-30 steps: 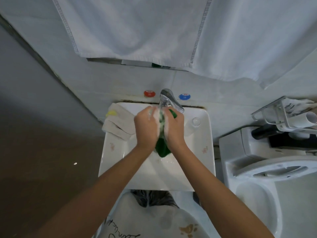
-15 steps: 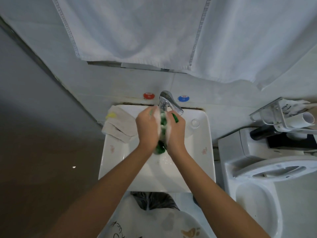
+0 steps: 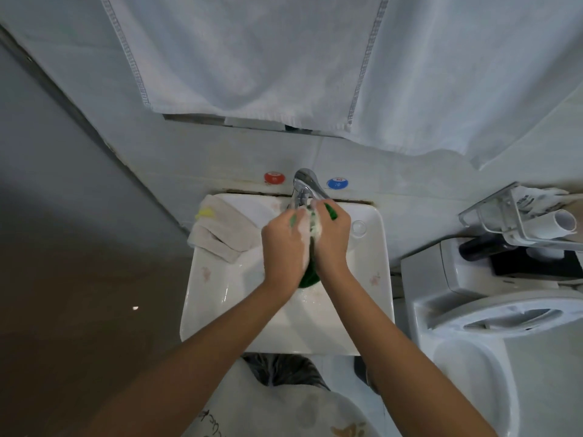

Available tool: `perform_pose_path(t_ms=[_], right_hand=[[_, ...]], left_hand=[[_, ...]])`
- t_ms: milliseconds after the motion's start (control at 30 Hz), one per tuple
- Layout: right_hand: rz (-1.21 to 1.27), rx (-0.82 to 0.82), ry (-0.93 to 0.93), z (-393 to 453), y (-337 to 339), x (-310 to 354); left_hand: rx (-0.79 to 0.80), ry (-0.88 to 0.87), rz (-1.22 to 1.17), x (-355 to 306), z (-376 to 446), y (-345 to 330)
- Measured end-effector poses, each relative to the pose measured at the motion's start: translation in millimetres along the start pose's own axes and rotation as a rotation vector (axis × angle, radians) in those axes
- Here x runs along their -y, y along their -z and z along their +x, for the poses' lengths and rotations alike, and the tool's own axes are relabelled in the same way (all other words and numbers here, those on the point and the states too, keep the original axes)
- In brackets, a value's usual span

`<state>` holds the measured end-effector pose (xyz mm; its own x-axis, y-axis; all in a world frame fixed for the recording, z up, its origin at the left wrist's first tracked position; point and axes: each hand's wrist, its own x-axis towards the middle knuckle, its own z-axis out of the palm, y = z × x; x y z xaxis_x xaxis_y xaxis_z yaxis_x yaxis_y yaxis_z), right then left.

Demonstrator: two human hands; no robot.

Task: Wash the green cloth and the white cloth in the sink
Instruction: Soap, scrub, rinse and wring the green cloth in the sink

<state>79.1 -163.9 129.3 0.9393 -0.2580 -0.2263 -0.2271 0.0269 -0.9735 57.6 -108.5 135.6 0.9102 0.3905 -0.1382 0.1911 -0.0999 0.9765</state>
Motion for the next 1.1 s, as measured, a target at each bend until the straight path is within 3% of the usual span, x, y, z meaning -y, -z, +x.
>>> perform_pose_path(t_ms=[67, 233, 367, 533, 667, 867, 1000, 1100], right_hand=[[0.021, -0.036, -0.022, -2, -4, -2], [-0.057, 0.112, 0.005, -20, 0, -2], [0.011, -0.042, -0.057, -1, -3, -5], [-0.088, 0.116, 0.012, -22, -3, -3], [0.020, -0.025, -0.025, 3, -6, -1], [-0.064, 0.145, 0.025, -16, 0, -1], [0.019, -0.035, -0.044, 3, -4, -2], [-0.044, 0.079, 0.000, -20, -2, -9]], left_hand=[[0.000, -0.009, 0.013, 0, 0, 1], [-0.064, 0.029, 0.047, 5, 24, 13], [-0.003, -0.009, 0.030, 2, -8, 3], [-0.064, 0.053, 0.019, 8, 27, 16], [-0.010, -0.041, 0.052, -3, -6, 5], [-0.058, 0.007, 0.061, 6, 24, 14], [0.020, -0.065, 0.064, -1, -8, 5], [-0.033, 0.022, 0.013, 5, 22, 12]])
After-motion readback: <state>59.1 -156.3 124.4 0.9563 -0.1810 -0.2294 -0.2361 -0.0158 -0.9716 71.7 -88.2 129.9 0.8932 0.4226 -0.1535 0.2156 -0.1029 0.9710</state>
